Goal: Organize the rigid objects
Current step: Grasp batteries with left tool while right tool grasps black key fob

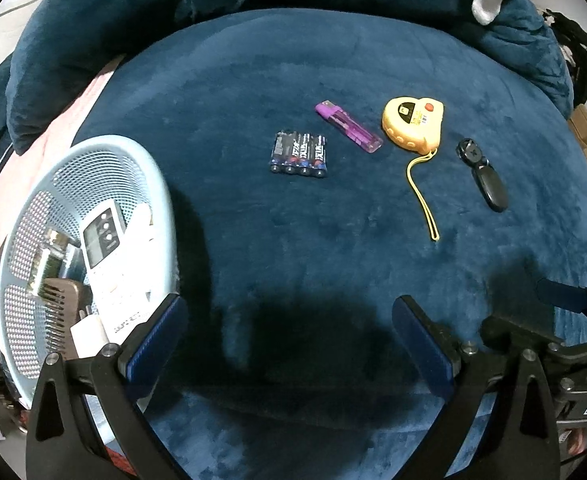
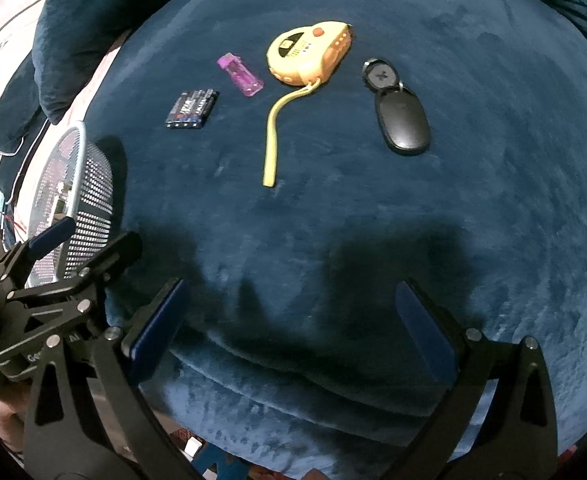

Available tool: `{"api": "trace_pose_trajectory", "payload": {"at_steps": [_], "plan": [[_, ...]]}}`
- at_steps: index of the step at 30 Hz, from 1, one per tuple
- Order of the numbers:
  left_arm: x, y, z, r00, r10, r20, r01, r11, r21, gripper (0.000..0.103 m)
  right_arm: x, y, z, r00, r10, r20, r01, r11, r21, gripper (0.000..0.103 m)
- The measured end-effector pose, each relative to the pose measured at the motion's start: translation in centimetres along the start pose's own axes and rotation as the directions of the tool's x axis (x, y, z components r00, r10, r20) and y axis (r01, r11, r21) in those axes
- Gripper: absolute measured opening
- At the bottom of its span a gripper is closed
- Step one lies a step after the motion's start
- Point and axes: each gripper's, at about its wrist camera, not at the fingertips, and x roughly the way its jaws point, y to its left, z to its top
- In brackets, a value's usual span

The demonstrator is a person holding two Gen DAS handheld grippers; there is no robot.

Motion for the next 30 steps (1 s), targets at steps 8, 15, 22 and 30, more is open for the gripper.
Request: {"api": "trace_pose_trajectory", "payload": {"at_steps": [8, 15, 22, 30], "plan": [[1.8, 0.0, 2.1, 1.000, -0.027, -0.009, 0.027, 1.000, -0.007, 0.102, -0.3, -3.3, 2.0, 0.999, -0.037, 0.012, 0.036, 0.997, 0.075, 0.103], [4.4, 0.3, 5.4, 0.998, -0.050, -0.040, 0.050, 0.999, -0.012, 0.102, -0.2, -5.7, 5.1, 0.996, -0.086, 0.032, 0.080, 0.986, 0.150, 0.103], [5.5, 1.2, 8.8, 0.994, -0.107, -0.032, 0.105, 0.994, -0.040, 0.102, 0.6, -6.6, 8.9, 0.994, -0.094, 0.057, 0.081, 0.976, 0.201, 0.103], [7.0, 2.4, 10.8, 0.990, -0.134, -0.047, 0.130, 0.988, -0.081, 0.102, 3.9, -5.8, 10.1, 0.993, -0.115, 0.003, 0.112, 0.979, 0.171, 0.089]]}}
